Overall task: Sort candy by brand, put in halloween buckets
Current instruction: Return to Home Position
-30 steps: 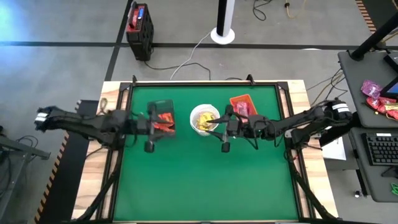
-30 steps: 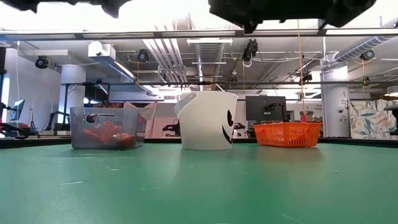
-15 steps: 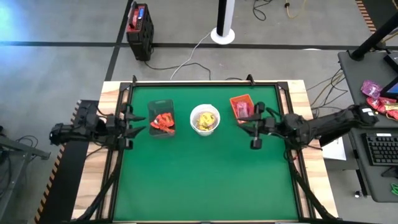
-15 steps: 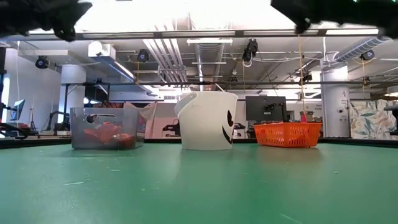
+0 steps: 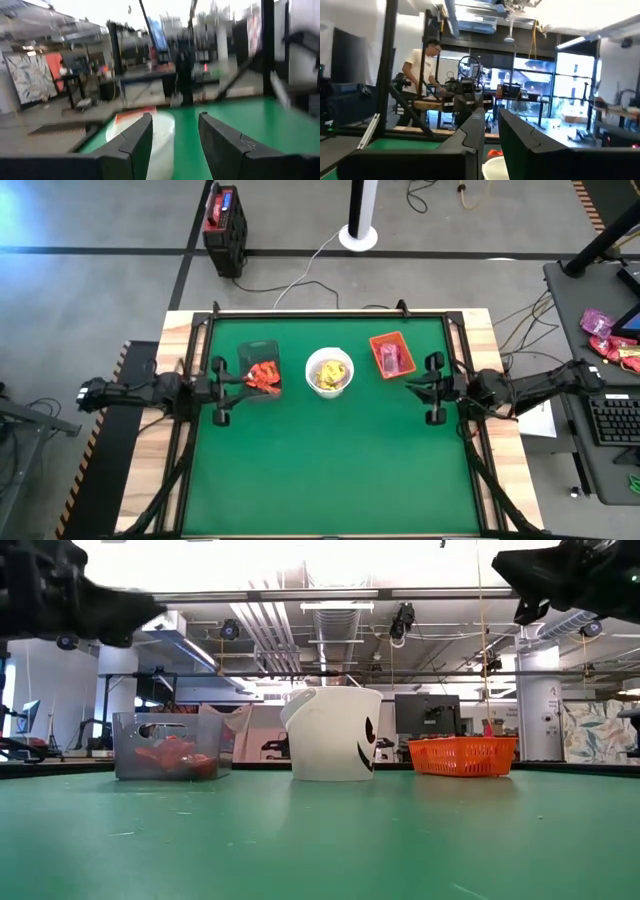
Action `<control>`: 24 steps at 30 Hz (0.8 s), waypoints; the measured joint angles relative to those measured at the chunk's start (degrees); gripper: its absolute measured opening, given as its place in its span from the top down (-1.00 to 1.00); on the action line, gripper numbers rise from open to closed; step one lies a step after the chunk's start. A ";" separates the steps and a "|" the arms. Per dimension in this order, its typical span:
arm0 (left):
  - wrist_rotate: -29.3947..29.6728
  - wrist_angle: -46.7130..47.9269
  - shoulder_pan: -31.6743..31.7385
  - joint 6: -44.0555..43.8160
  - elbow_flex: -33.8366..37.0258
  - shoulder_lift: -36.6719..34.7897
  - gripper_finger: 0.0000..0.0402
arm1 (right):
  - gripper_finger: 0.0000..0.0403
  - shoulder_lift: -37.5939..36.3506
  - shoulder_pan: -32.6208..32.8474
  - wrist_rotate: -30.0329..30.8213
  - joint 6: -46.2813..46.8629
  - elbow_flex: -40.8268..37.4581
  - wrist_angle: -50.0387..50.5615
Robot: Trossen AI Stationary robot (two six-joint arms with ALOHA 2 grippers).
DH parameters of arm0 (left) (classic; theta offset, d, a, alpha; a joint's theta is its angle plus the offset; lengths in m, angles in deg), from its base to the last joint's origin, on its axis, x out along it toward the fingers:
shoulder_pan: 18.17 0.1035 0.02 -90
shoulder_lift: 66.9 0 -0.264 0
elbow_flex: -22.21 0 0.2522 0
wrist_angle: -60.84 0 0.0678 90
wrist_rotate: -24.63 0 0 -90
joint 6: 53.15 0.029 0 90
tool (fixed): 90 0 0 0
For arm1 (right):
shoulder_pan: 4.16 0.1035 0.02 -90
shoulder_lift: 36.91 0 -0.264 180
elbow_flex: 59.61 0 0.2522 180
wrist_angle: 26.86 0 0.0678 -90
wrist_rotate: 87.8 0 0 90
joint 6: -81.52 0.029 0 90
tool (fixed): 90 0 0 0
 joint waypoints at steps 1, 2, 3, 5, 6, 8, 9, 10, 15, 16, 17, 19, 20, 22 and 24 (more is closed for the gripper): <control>0.03 1.75 0.01 0.84 0.00 0.17 0.28 | 0.77 -0.01 -0.07 0.86 0.64 0.00 0.01; 0.01 3.23 0.01 1.45 0.00 0.32 0.28 | 0.78 0.04 -0.10 1.46 0.79 0.00 0.08; 0.01 4.20 0.01 1.64 0.00 0.58 0.28 | 0.78 0.08 -0.12 1.74 0.78 0.00 0.14; -0.04 5.67 0.01 1.67 0.00 1.07 0.28 | 0.79 0.08 -0.12 1.81 0.61 0.00 0.17; -0.04 6.23 0.01 1.68 0.00 1.39 0.28 | 0.79 0.08 -0.10 1.81 0.70 0.00 0.19; -0.04 6.62 0.01 1.71 0.02 2.00 0.28 | 0.79 0.08 -0.09 1.81 1.01 0.00 0.17; -0.04 6.58 0.01 1.72 0.00 2.33 0.28 | 0.79 0.07 -0.09 1.81 1.06 0.00 0.15; -0.02 6.74 0.01 1.72 -0.02 2.60 0.28 | 0.79 0.06 -0.09 1.81 1.07 0.00 0.17; -0.04 6.75 0.01 1.74 -0.53 3.90 0.28 | 0.79 0.08 -0.09 1.81 0.72 0.00 0.18; -0.04 6.75 0.01 1.74 -0.55 4.08 0.28 | 0.79 0.08 -0.11 1.81 0.72 -0.02 0.20; -0.04 6.84 0.01 1.74 -0.55 4.23 0.28 | 0.79 0.08 -0.09 1.83 0.75 -0.02 0.22; -0.04 6.83 0.01 1.74 -0.55 4.49 0.28 | 0.79 0.06 -0.10 1.81 0.93 -0.02 0.22; -0.04 6.81 0.01 1.74 -0.55 4.61 0.28 | 0.79 0.06 -0.09 1.81 1.20 -0.02 0.39; -0.04 6.87 0.01 1.74 -0.55 4.86 0.28 | 0.79 -0.09 0.04 1.82 4.24 -0.02 2.14; -0.04 6.82 0.01 1.74 -0.55 5.08 0.28 | 0.79 -2.30 0.24 2.49 4.64 -0.02 4.57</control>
